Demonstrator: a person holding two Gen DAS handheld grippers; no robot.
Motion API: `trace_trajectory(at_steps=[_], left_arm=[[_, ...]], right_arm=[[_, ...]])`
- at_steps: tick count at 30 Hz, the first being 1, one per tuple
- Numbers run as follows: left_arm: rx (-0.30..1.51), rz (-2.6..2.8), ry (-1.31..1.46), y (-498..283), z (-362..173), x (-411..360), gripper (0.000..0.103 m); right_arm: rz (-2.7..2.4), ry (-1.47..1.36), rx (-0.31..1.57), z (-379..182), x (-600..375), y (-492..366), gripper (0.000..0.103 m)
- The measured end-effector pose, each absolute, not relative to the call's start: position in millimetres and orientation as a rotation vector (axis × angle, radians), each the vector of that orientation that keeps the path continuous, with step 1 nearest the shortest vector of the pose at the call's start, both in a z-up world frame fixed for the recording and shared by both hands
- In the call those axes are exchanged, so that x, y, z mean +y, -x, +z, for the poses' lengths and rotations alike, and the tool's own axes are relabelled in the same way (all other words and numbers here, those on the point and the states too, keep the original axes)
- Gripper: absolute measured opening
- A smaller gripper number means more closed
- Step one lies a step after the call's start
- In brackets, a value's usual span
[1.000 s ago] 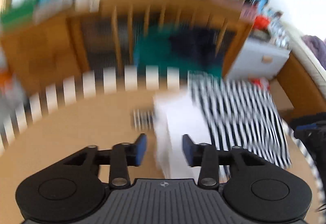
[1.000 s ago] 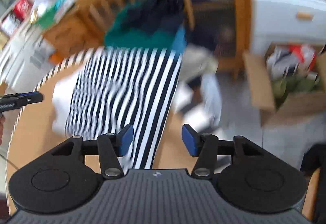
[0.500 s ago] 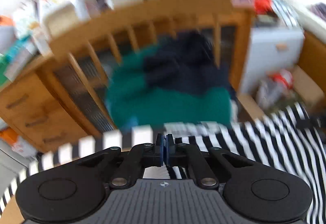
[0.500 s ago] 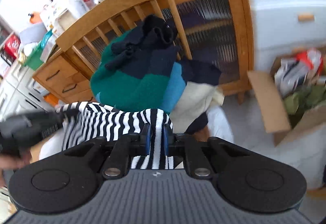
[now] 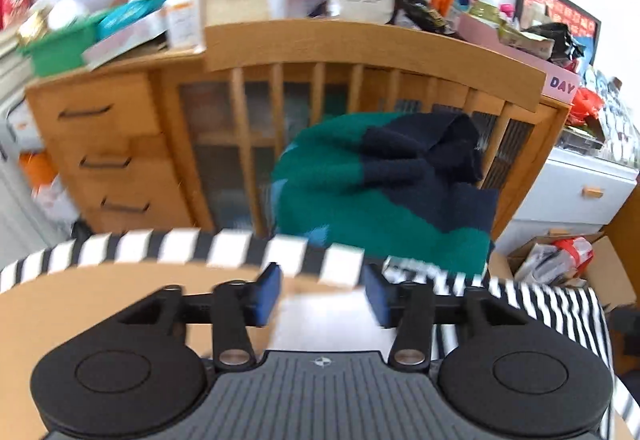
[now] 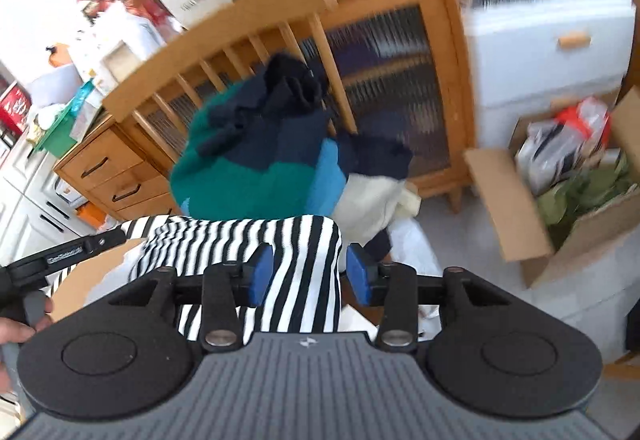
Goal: Fold clothes
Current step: 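Open both grippers and withdraw them from the folded sweater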
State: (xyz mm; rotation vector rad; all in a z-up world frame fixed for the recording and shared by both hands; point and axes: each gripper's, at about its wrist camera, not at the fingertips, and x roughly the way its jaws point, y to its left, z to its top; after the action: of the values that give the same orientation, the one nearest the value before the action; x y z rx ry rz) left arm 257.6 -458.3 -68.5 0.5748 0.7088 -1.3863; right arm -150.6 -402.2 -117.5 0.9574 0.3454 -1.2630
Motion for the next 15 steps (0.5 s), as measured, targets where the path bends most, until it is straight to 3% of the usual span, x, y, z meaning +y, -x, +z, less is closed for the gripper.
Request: trace_trajectory(at_steps=[1, 3, 6, 10, 13, 15], left_arm=[[0.728, -1.381, -0.586, -264.9, -65.2, -447.0, 0.059], [0.766, -1.362, -0.611, -273.1, -59.9, -418.4, 0.064], [0.825, -1.368, -0.607, -277.8, -55.3, -370.1, 0.068], [0.889, -1.368, -0.568, -274.1, -51.5, -309.0, 0.085], [0.827, -1.375, -0.590, -262.5, -42.4, -273.6, 0.102], [0.717, -1.392, -0.616, -252.6, -33.0, -255.4, 0.103]], right_arm=[[-1.271, -0.920, 0.351, -110.7, -388.5, 144.6, 0.044], [-1.286, -0.844, 0.362, -97.1, -361.0, 132.4, 0.062], [-1.314, -0.711, 0.341, -83.6, -313.3, 99.2, 0.064], [-1.334, -0.597, 0.352, -85.9, -266.6, 53.0, 0.067], [-1.341, -0.623, 0.381, -88.2, -247.0, 35.2, 0.076], [-1.333, -0.669, 0.376, -86.4, -237.9, 30.9, 0.089]])
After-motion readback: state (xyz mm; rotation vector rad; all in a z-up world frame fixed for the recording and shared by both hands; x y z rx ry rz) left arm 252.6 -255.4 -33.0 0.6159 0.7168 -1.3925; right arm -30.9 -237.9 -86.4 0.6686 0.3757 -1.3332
